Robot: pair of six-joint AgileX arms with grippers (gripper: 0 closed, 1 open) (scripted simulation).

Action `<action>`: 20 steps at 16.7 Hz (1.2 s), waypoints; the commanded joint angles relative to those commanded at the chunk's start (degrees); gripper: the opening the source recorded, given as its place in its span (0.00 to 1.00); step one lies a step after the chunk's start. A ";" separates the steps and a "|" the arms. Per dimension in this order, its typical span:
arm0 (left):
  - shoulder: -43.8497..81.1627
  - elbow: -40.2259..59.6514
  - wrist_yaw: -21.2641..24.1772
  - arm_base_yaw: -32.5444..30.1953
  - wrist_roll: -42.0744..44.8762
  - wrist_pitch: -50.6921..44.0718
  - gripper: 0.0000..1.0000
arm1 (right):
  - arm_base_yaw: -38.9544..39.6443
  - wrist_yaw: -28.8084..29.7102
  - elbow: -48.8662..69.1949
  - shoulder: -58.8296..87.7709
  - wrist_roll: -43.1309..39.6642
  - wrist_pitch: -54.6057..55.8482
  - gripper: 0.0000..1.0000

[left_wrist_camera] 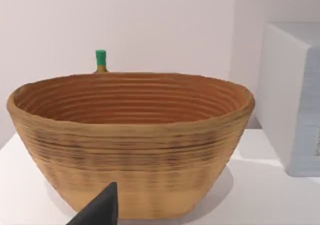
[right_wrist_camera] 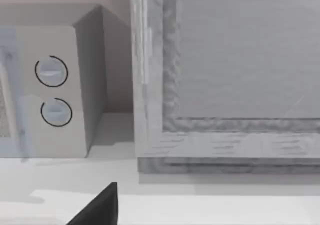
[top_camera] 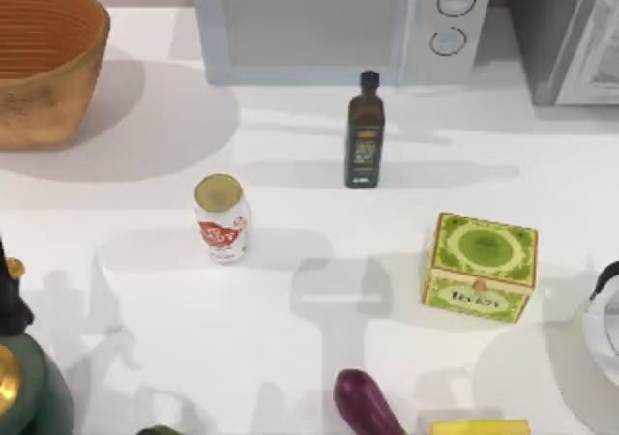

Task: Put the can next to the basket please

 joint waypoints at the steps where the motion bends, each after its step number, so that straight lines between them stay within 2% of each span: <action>1: -0.48 1.21 -0.02 0.07 0.00 0.07 1.00 | 0.00 0.00 0.00 0.00 0.00 0.00 1.00; 5: 3.02 4.69 0.23 -0.69 1.04 -1.76 1.00 | 0.00 0.00 0.00 0.00 0.00 0.00 1.00; 9: 16.01 16.27 0.70 -3.32 4.25 -9.31 1.00 | 0.00 0.00 0.00 0.00 0.00 0.00 1.00; 13: 36.67 32.07 0.89 -7.48 8.43 -22.64 1.00 | 0.00 0.00 0.00 0.00 0.00 0.00 1.00; 20: 78.50 61.48 0.58 -16.40 15.58 -51.32 1.00 | 0.00 0.00 0.00 0.00 0.00 0.00 1.00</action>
